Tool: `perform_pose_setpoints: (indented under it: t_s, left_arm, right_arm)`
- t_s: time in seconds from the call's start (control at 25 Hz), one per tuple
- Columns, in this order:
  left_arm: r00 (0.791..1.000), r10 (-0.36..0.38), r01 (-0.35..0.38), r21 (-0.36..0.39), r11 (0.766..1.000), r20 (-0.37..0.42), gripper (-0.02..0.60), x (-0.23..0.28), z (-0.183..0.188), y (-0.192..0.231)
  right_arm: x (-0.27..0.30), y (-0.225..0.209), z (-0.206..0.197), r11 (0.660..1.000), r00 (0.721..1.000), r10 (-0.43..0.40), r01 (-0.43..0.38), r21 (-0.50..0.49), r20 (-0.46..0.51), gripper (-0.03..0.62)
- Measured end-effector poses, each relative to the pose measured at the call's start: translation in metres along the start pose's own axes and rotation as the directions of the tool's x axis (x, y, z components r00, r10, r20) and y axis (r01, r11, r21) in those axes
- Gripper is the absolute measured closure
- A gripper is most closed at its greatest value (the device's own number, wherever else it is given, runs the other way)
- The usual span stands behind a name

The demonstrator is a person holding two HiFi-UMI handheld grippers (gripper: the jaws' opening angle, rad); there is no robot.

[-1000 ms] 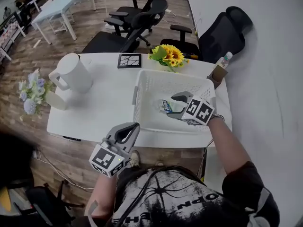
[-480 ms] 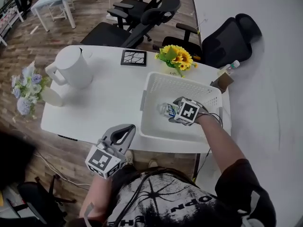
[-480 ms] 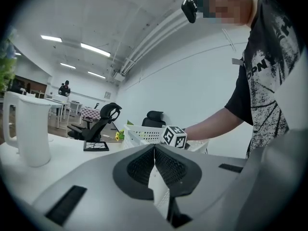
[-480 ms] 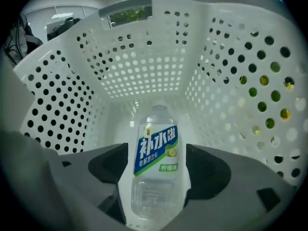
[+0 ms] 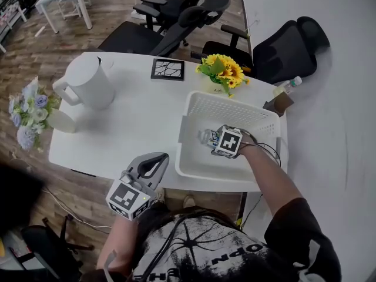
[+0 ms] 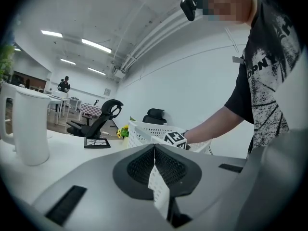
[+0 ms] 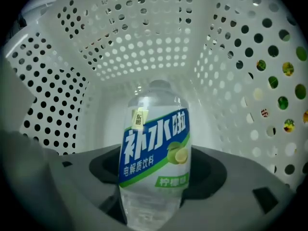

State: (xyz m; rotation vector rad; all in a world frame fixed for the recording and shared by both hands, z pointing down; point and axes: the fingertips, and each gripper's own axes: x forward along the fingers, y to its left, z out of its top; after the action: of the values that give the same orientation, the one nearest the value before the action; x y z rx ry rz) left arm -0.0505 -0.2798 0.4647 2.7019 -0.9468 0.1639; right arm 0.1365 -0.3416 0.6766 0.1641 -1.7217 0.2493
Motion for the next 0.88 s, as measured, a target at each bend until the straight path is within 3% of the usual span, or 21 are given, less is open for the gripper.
perform_pose_setpoints:
  t_s: [0.28,0.48,0.72,0.88]
  left_arm:
    - [1.0,0.002,-0.002,-0.009,1.0,-0.005,0.571,-0.003,-0.004,0.003]
    - [1.0,0.01,-0.01,-0.004,1.0,-0.005,0.571,-0.006,-0.003,0.006]
    - [1.0,0.017,-0.017,0.002,1.0,0.007,0.571,-0.007,-0.001,0.003]
    - [1.0,0.018,-0.018,0.016,1.0,0.013,0.571,-0.006,0.004,-0.002]
  right_arm:
    - [-0.001,0.002,-0.001,1.0,1.0,-0.005,0.004,-0.017,-0.011,0.252]
    - [-0.01,-0.001,0.002,1.0,1.0,-0.002,0.001,0.025,0.026,0.258]
    - [-0.047,-0.005,0.017,0.997,0.986,-0.024,0.012,0.073,0.162,0.258]
    - [-0.083,0.0,0.036,0.994,0.951,-0.057,0.025,0.108,0.302,0.258]
